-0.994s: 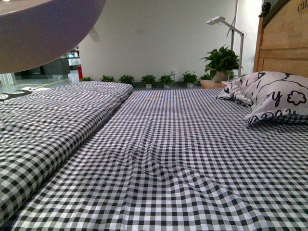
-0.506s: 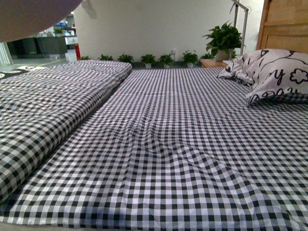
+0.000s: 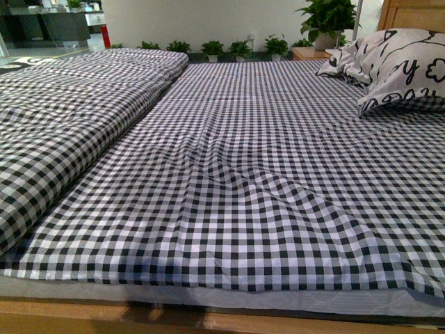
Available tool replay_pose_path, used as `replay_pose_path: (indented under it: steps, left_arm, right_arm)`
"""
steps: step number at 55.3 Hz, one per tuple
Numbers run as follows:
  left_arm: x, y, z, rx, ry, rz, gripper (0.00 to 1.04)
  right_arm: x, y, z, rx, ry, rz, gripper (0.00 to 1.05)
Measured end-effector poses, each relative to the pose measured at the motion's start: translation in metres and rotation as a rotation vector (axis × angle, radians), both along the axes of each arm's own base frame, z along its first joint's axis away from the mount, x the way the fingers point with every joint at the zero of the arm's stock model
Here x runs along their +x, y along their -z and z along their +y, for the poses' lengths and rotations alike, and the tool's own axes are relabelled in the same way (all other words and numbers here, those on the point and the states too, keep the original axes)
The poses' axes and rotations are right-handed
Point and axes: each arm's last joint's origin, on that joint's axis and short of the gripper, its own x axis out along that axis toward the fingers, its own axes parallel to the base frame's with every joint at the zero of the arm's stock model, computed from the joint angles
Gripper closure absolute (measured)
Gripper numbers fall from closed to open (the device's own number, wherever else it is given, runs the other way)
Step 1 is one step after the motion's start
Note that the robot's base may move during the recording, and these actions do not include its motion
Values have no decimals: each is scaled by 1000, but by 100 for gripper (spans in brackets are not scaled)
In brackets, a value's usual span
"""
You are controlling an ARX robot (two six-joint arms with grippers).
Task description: Clean up trash
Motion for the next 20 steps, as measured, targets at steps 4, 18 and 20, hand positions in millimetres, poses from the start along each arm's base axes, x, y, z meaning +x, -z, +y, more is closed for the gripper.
replay_pose_path:
  steps: [4,18,20]
  left_arm:
    - [0,0,0,0,0,0,78]
    - [0,0,0,0,0,0,78]
    - [0,0,0,0,0,0,78]
  right_arm:
    - [0,0,0,0,0,0,86]
    - [0,0,0,0,0,0,86]
    - [0,0,0,0,0,0,86]
